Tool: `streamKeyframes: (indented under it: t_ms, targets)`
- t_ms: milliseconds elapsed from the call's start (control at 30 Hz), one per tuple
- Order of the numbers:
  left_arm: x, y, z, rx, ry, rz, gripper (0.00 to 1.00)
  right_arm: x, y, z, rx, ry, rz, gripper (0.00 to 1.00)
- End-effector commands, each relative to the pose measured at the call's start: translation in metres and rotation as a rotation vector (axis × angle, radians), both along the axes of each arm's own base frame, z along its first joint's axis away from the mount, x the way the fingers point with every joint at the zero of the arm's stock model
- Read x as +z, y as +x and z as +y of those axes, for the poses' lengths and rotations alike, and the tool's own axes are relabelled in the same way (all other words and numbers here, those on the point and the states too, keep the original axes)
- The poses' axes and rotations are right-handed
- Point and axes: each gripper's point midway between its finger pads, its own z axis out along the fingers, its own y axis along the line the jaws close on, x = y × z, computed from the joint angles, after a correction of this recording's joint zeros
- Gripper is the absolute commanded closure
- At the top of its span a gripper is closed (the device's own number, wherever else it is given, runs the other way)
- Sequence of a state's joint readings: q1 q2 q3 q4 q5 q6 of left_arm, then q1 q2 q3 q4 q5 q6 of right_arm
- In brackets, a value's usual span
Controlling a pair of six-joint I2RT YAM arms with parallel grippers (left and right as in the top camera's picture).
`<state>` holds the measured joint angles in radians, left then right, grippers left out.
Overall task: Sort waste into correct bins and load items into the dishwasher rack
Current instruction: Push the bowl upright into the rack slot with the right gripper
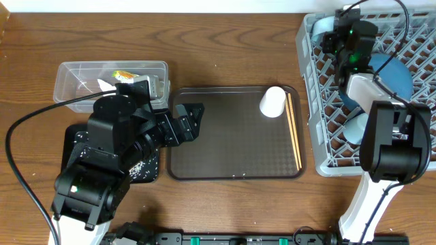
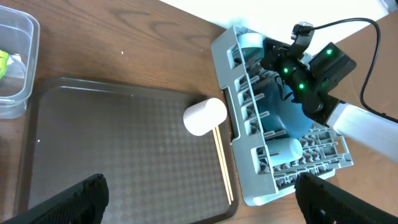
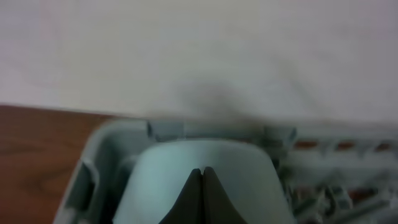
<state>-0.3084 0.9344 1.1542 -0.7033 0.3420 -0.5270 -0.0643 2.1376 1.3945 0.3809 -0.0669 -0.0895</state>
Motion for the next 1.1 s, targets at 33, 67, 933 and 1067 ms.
streamKeyframes:
  t_ms: [33, 67, 933, 1067]
  targets:
    - [0.007, 0.0, -0.001, -0.008, -0.01, -0.015, 0.02, -0.004, -0.014, -0.008, -0.053, 0.012, 0.091, 0.99]
    - [0.007, 0.0, -0.001, -0.008, -0.01, -0.015, 0.02, -0.005, -0.018, -0.011, -0.073, 0.004, 0.117, 0.99]
    - [0.007, 0.0, -0.001, -0.008, -0.01, -0.015, 0.02, 0.153, -0.128, 0.02, -0.018, 0.185, 0.137, 0.48]
    - [0.007, 0.0, -0.001, -0.008, -0.01, -0.015, 0.02, 0.165, -0.169, 0.057, 0.142, 0.313, 0.222, 0.33]
